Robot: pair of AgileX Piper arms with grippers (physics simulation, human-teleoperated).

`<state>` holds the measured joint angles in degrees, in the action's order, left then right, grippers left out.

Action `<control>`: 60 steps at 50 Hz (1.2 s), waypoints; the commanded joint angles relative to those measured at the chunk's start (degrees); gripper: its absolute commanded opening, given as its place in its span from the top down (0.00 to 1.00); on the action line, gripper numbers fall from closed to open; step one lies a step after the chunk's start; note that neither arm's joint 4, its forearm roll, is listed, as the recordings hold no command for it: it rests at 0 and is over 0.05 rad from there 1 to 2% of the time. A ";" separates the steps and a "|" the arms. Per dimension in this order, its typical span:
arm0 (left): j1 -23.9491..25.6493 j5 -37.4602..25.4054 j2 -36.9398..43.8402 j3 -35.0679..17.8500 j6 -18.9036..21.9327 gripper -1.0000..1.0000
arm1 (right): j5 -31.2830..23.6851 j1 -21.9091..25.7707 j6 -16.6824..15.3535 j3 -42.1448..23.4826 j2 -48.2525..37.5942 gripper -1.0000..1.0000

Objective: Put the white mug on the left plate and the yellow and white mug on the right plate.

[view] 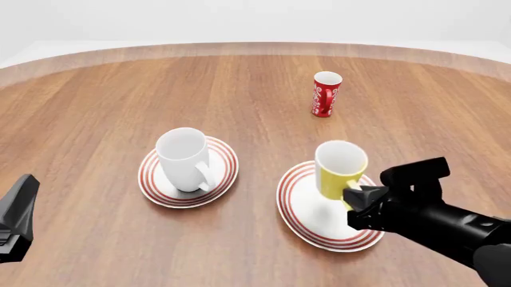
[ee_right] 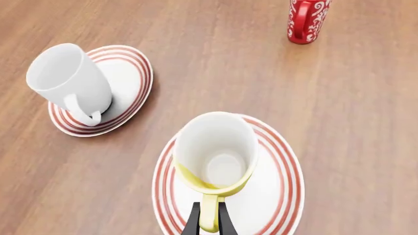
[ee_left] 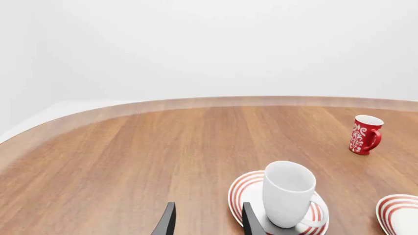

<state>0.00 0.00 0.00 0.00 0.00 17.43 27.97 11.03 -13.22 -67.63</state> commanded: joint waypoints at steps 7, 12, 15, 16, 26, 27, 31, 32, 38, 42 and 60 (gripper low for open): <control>0.00 0.00 0.00 0.00 0.00 0.00 | 3.00 0.10 0.63 0.36 -3.53 1.00; 0.00 0.00 0.00 0.00 0.00 0.00 | 4.03 0.02 0.65 0.50 -4.85 1.00; 0.00 0.00 0.00 0.00 0.00 0.00 | 4.52 0.06 0.64 0.56 -5.53 1.00; 0.00 0.00 0.00 0.00 0.00 0.00 | 4.78 0.14 0.70 0.59 -5.89 1.00; 0.00 0.00 0.00 0.00 0.00 0.00 | 5.72 0.07 0.75 0.73 -7.15 1.00; 0.00 0.00 0.00 0.00 0.00 0.00 | 5.66 0.05 0.72 0.69 -7.10 1.00; 0.00 0.00 0.00 0.00 0.00 0.00 | 6.31 0.11 0.89 0.90 -7.77 1.00; 0.00 0.00 0.00 0.00 0.00 0.00 | 6.46 0.12 0.95 0.96 -7.95 1.00; 0.00 0.00 0.00 0.00 0.00 0.00 | 6.81 -0.02 0.98 1.12 -8.37 1.00; 0.00 0.00 0.00 0.00 0.00 0.00 | 6.87 -0.04 0.96 1.21 -8.41 1.00; 0.00 0.00 0.00 0.00 0.00 0.00 | 5.06 -0.31 1.25 1.27 -6.08 0.00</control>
<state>0.00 0.00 0.00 0.00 0.00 23.45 27.83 12.07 -11.93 -75.05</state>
